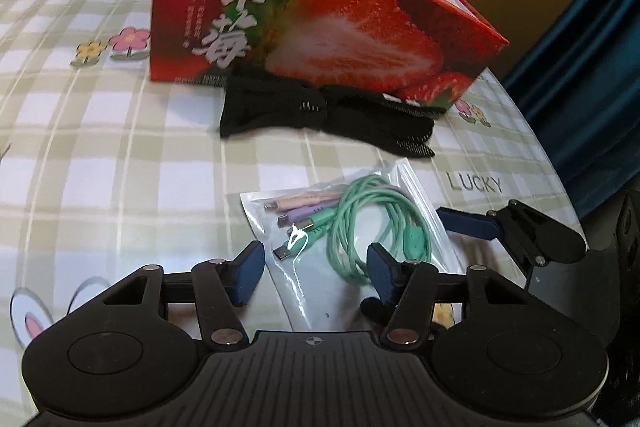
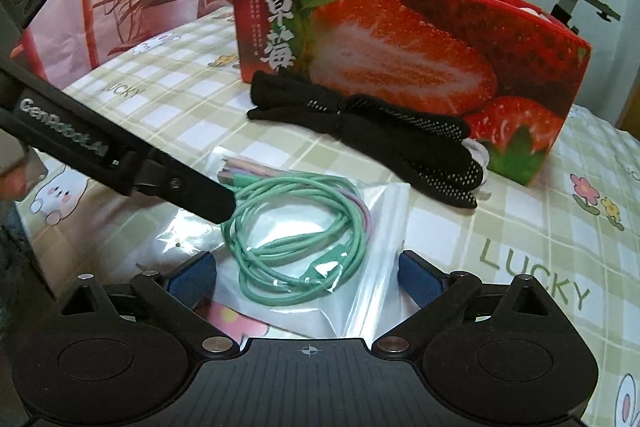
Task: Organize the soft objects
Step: 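Close the left gripper on the cable bag while the right gripper pinches its edge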
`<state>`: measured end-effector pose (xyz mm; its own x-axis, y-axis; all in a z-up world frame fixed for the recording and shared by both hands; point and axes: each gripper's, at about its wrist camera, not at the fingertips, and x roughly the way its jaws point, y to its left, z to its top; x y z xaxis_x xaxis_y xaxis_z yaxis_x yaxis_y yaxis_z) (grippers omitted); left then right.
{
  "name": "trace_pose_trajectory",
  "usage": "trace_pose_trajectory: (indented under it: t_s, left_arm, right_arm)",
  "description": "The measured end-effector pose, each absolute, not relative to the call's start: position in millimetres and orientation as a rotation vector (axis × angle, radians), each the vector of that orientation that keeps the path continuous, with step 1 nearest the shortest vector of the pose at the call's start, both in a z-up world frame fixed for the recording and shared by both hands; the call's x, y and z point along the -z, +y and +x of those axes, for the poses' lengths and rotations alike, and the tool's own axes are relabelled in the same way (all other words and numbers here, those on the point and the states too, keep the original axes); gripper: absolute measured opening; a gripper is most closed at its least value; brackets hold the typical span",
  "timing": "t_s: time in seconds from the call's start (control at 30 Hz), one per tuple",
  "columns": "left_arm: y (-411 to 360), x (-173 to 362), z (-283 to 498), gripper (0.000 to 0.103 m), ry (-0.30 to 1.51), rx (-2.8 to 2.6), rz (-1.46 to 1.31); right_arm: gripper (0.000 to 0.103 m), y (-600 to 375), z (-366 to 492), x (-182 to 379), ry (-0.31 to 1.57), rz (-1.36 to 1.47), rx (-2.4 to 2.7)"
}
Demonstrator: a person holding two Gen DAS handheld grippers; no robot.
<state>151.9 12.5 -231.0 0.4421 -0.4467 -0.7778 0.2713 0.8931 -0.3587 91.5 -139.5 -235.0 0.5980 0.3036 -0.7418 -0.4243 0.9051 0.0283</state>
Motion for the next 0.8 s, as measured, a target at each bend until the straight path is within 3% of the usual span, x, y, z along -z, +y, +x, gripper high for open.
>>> trace_pose_trajectory:
  t_s: [0.33,0.5,0.8]
  left_arm:
    - [12,238,163,0.055,0.941,0.448,-0.247]
    - [30,241,153,0.041,0.926,0.422,-0.316]
    - [35,244,152,0.041,0.921,0.422,-0.338]
  right_arm:
    - [0.093,-148,103,239,0.784,-0.102,-0.399]
    - [0.077,-165,100,233,0.775,-0.002,-0.376]
    - [0.052,-182,107,231,0.774,0.086,-0.287]
